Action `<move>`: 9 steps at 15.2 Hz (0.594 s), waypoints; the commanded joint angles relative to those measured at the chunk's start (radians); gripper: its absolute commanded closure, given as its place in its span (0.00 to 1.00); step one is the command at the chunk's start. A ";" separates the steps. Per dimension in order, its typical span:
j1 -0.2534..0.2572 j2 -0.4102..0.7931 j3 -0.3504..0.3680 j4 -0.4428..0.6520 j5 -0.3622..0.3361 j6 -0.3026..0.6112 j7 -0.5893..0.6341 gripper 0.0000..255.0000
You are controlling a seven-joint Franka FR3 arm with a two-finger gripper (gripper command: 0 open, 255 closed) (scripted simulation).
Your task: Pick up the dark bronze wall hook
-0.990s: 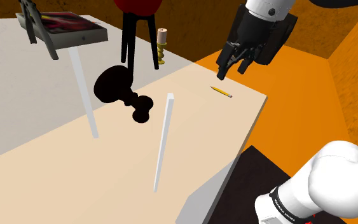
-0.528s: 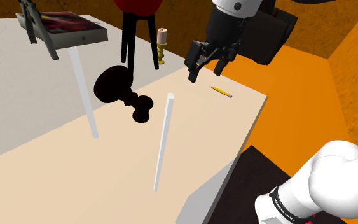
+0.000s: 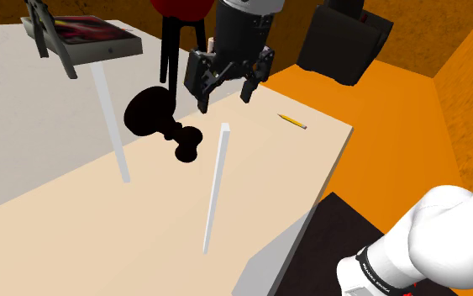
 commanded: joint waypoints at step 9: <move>0.062 0.283 0.149 0.247 -0.166 -0.019 0.224 0.00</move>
